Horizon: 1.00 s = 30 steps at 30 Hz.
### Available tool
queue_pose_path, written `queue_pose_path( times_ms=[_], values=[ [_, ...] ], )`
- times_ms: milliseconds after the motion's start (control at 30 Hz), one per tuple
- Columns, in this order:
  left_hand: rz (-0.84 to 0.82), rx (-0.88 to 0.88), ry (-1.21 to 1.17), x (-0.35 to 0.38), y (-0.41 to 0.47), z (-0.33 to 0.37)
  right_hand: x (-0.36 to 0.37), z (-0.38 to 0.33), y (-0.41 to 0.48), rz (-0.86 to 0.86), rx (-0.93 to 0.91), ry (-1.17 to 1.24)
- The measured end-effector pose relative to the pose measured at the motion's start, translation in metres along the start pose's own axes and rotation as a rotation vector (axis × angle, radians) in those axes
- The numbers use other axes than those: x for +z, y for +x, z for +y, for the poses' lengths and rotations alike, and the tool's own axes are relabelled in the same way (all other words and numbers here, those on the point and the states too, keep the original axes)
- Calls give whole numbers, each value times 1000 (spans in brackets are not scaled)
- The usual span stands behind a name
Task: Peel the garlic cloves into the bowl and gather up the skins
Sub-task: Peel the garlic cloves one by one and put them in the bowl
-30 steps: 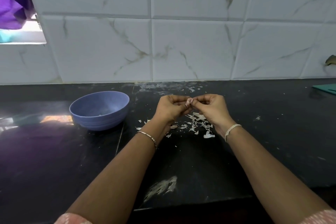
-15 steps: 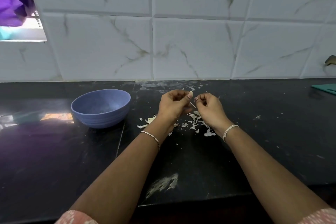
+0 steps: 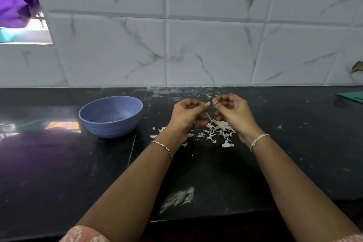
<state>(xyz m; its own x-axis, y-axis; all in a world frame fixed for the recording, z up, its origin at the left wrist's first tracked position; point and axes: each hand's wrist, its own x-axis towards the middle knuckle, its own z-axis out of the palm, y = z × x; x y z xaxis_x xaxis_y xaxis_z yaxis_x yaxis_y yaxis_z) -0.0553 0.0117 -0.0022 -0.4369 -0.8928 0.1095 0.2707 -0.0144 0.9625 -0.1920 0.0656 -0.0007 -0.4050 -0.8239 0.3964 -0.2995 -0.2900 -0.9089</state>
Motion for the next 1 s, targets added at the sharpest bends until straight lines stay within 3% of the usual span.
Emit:
queue_pose_path(
  times_ms=[433, 567, 667, 833, 1000],
  values=[
    [-77, -85, -36, 1, 2, -2, 3, 3, -1, -36, 21, 29],
    [-10, -100, -9, 1, 5, -4, 2, 2, 0, -48, 14, -25],
    [60, -68, 62, -2, 9, -6, 1, 1, 0, -28, 29, 10],
    [18, 32, 277, -3, 9, -8, 0, 0, 1, 61, 32, 48],
    [-62, 29, 219, 5, 5, -5, 1, 2, 1, 112, -5, 36]
  ],
)
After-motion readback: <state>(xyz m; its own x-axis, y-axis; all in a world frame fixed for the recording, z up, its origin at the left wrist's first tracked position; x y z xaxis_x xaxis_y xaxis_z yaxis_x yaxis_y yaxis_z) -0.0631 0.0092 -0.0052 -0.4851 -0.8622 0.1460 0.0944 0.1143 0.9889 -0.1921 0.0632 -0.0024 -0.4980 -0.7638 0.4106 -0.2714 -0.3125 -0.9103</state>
